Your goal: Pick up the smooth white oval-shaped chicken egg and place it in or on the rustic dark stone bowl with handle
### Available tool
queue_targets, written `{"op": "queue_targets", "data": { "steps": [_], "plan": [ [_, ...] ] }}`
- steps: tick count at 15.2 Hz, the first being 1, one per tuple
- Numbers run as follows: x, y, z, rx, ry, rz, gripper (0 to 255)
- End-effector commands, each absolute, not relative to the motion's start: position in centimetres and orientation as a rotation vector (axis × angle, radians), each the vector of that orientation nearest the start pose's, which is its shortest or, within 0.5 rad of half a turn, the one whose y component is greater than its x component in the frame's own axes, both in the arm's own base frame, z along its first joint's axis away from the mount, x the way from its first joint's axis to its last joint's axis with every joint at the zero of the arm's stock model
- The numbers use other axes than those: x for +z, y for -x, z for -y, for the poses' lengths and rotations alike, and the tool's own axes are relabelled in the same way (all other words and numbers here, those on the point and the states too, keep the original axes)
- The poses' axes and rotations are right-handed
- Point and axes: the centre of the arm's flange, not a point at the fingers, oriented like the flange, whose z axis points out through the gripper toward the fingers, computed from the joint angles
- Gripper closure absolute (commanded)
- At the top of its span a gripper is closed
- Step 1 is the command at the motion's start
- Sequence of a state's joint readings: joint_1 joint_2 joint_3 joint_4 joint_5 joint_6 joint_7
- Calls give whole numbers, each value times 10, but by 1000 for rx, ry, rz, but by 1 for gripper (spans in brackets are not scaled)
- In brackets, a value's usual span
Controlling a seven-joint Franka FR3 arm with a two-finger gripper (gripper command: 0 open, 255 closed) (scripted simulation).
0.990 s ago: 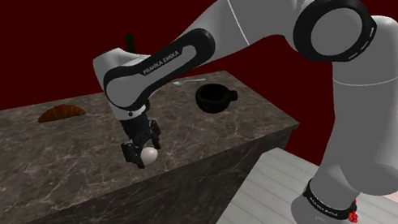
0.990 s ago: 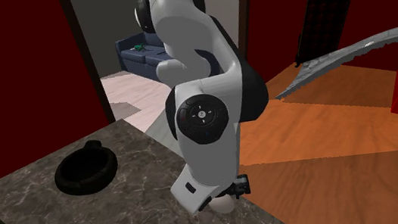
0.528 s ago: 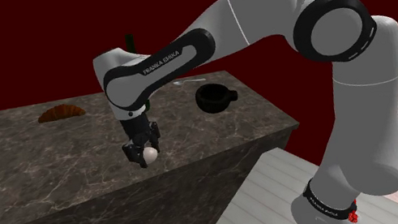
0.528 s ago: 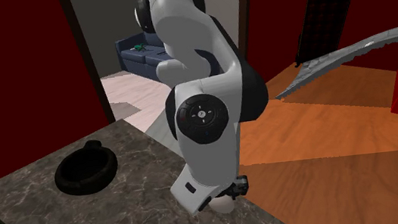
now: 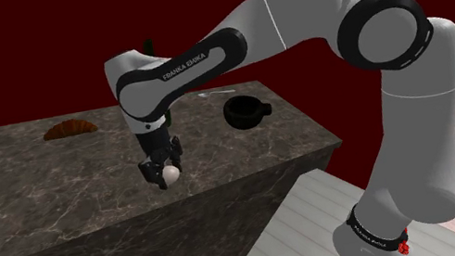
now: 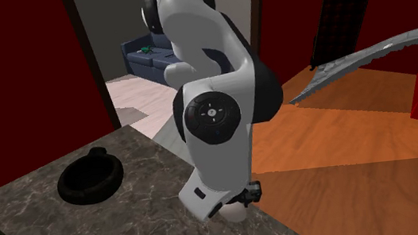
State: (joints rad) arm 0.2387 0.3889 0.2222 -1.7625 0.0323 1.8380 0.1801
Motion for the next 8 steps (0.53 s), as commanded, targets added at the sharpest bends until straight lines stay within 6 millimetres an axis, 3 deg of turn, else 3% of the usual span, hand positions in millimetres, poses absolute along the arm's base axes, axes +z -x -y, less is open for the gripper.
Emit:
{"op": "queue_targets", "data": {
  "steps": [1, 8],
  "plan": [
    [339, -551, -266, 506, 3060, 407, 255],
    [376, -551, -266, 506, 3060, 407, 255]
  ]
}}
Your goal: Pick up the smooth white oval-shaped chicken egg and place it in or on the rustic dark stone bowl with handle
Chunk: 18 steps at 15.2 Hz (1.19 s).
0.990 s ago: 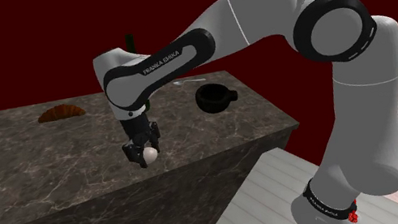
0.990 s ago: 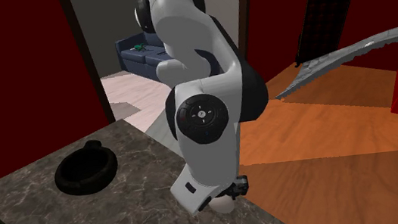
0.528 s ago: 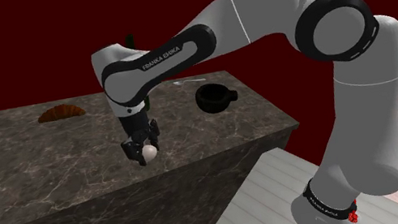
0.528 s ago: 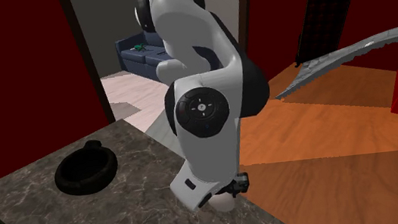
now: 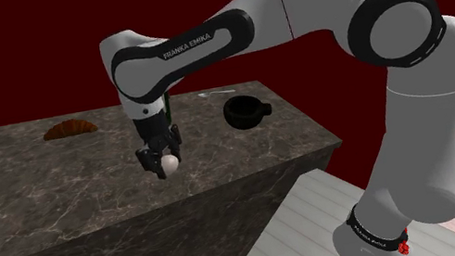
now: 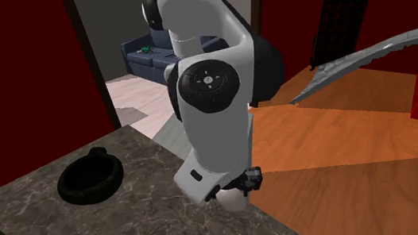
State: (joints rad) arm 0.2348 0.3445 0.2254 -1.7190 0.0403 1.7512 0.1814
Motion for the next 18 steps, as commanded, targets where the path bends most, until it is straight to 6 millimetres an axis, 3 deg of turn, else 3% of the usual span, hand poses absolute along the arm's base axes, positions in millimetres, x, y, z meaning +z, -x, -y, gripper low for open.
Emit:
{"op": "queue_targets", "data": {
  "steps": [1, 18],
  "plan": [
    [381, -551, -266, 506, 3060, 407, 255],
    [471, -551, -266, 506, 3060, 407, 255]
  ]
}}
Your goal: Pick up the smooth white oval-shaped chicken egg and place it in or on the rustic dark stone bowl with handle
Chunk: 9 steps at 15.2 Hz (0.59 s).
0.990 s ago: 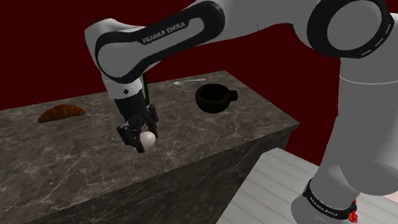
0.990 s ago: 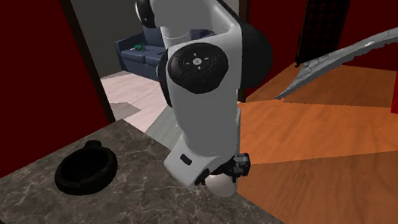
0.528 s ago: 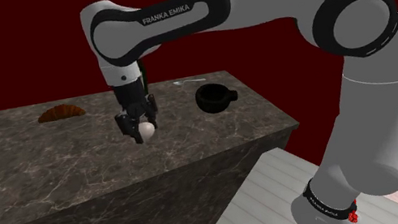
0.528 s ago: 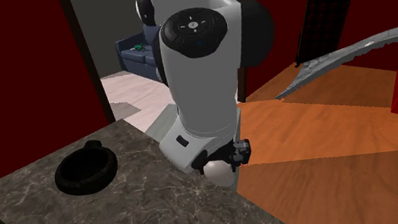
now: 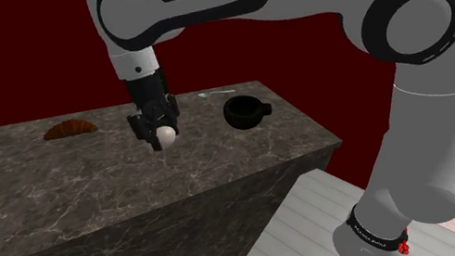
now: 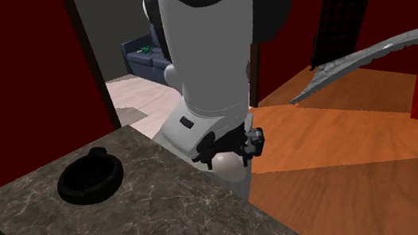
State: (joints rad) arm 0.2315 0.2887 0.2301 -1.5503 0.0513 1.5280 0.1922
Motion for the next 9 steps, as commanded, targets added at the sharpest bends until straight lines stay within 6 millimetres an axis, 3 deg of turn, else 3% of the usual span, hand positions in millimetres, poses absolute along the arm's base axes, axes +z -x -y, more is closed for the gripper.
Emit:
{"op": "queue_targets", "data": {
  "steps": [1, 4, 9],
  "plan": [
    [476, -551, -266, 506, 3060, 407, 255],
    [490, -551, -266, 506, 3060, 407, 255],
    [490, -551, -200, 506, 3060, 407, 255]
  ]
}}
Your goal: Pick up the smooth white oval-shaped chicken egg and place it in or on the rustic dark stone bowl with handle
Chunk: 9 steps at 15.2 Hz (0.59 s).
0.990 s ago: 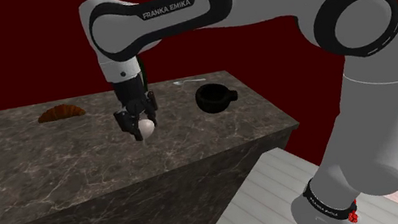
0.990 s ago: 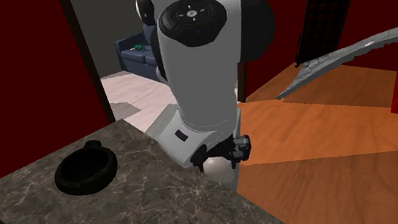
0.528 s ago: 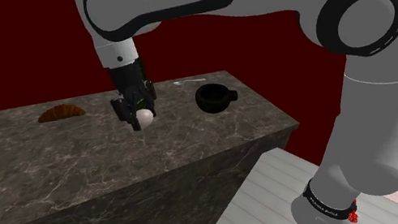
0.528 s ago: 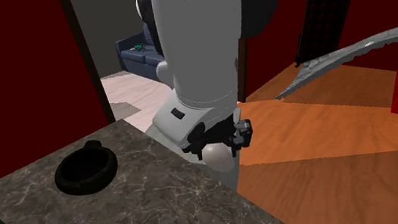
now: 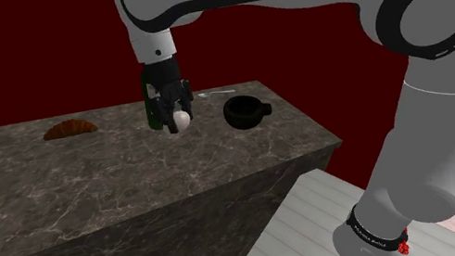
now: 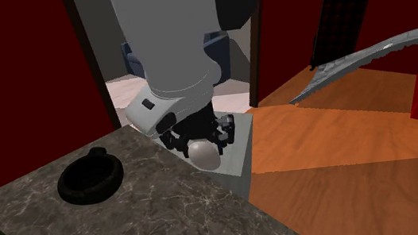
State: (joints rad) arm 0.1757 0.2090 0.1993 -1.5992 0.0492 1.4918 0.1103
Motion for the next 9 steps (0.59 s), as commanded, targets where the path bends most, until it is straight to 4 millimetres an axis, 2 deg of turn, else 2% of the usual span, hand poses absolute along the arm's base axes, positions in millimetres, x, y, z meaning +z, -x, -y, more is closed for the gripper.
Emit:
{"op": "queue_targets", "data": {
  "steps": [1, 9],
  "plan": [
    [490, -550, -186, 506, 3060, 407, 255],
    [490, -549, -81, 506, 3060, 407, 255]
  ]
}}
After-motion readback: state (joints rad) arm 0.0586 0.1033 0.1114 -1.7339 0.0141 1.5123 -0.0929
